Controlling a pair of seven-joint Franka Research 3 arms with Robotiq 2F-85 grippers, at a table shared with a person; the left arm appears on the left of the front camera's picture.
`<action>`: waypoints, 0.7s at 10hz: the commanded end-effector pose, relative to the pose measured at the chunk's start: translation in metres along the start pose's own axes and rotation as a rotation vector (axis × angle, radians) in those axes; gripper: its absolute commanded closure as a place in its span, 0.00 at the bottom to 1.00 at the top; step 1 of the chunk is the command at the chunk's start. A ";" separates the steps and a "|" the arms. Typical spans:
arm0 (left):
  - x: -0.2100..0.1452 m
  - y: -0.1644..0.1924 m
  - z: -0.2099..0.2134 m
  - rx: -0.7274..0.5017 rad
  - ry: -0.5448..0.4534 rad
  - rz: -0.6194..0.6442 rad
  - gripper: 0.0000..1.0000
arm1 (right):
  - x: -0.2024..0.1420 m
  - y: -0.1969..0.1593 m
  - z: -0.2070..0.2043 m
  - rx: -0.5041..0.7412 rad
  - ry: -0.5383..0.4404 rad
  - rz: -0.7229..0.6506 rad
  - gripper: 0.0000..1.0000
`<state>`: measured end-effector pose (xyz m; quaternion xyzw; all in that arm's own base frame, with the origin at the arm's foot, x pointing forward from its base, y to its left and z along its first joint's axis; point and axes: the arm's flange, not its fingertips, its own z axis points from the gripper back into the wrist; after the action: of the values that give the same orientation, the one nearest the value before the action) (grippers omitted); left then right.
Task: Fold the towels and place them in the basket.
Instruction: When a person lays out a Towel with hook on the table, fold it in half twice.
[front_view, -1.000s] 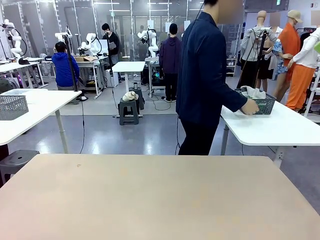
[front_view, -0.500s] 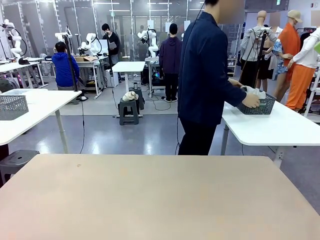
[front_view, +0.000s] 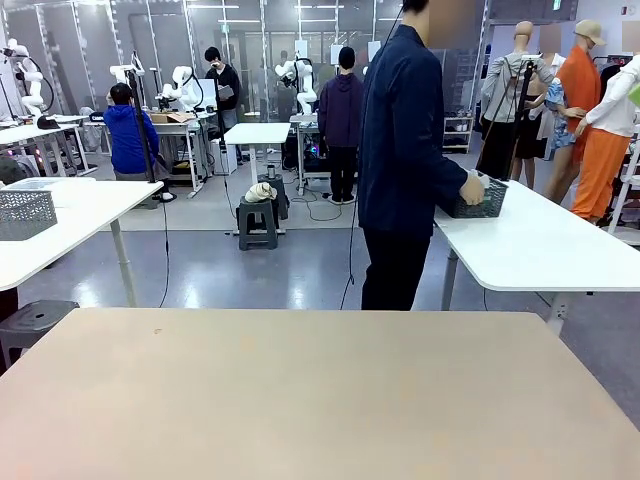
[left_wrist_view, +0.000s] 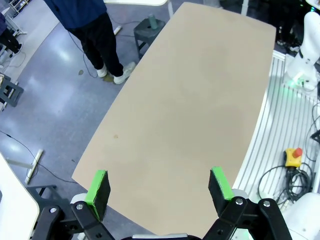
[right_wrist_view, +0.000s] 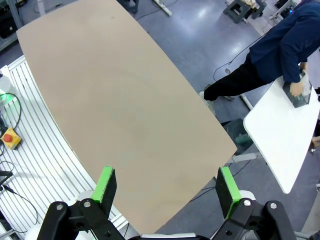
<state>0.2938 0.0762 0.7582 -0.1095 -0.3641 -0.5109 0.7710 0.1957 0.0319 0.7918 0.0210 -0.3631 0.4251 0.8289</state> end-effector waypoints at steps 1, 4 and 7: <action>0.002 -0.001 0.000 -0.007 -0.009 -0.016 0.00 | 0.000 0.000 0.000 0.003 -0.001 0.003 0.00; 0.002 -0.001 0.000 -0.007 -0.009 -0.016 0.00 | 0.000 0.000 0.000 0.003 -0.001 0.003 0.00; 0.002 0.001 0.002 0.007 0.010 0.018 0.00 | 0.000 0.000 0.000 0.003 -0.001 0.003 0.00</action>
<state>0.2939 0.0779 0.7580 -0.1081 -0.3637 -0.5076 0.7736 0.1957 0.0319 0.7918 0.0210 -0.3631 0.4251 0.8289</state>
